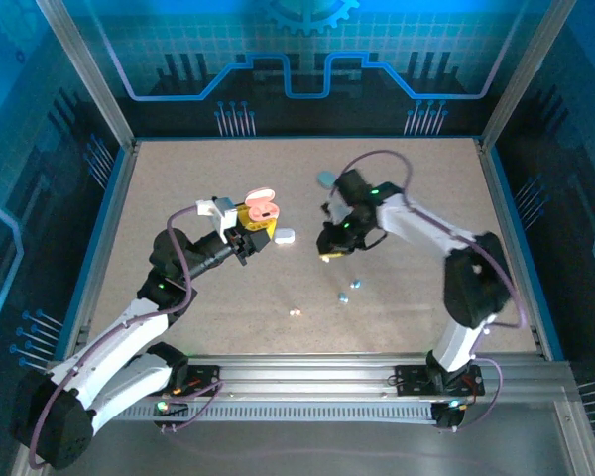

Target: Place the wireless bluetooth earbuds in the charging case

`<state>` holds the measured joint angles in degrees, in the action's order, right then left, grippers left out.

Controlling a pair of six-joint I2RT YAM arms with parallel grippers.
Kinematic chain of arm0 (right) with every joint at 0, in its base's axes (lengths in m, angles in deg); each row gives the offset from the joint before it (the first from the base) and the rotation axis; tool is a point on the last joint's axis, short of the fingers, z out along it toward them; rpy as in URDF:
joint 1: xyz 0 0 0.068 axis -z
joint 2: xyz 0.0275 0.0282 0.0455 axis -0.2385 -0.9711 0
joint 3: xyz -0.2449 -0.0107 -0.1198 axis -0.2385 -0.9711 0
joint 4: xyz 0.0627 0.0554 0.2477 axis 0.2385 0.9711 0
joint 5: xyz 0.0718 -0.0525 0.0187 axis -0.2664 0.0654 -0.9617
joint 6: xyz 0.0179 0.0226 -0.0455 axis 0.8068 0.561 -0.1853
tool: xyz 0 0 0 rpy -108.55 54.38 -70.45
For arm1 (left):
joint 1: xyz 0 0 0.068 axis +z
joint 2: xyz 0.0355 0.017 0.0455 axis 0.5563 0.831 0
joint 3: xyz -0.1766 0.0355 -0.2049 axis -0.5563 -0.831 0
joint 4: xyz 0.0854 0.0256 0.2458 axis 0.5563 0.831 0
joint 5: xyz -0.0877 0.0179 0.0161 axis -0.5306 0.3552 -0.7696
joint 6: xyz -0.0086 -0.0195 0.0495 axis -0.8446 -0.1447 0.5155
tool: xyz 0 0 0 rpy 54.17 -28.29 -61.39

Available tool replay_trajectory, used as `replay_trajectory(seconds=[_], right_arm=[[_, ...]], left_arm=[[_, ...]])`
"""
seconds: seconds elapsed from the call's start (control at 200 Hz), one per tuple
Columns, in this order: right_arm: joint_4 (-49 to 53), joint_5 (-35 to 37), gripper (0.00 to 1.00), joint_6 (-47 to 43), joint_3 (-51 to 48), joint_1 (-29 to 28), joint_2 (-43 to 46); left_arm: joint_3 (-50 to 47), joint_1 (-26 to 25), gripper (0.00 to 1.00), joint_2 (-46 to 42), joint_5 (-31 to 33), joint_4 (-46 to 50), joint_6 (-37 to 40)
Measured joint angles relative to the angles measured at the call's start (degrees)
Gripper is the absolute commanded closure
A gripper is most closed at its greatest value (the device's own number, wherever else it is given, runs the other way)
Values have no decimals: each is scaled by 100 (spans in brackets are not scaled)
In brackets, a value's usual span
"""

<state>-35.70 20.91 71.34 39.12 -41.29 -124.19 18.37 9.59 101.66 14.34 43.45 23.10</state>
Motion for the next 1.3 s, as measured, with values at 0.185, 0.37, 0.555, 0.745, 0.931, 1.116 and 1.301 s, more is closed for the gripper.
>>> replay_trajectory(seconds=[0.185, 0.37, 0.555, 0.745, 0.931, 1.116, 1.301], right_arm=[[-1204, -2284, 80, 544, -177, 544, 691], [-2116, -3630, 80, 1279, -302, 614, 780], [-2428, -4186, 79, 1672, -302, 629, 839], [-2559, -4151, 79, 2253, -299, 629, 885], [-2870, -3783, 79, 3040, -404, 632, 949], [-3217, -3659, 79, 3624, -597, 634, 962], [-3364, -3639, 79, 3901, -640, 636, 988]], left_arm=[[0, 0, 67, 116, 0, -2, 24], [0, 0, 67, 223, -2, -2, 66], [0, 0, 67, 330, -9, 0, 173], [4, 2, 67, 522, -208, -4, 321], [66, 4, 67, 804, -446, -9, 474], [66, 2, 67, 931, -527, -4, 723], [74, -57, 67, 1014, -553, -2, 909]])
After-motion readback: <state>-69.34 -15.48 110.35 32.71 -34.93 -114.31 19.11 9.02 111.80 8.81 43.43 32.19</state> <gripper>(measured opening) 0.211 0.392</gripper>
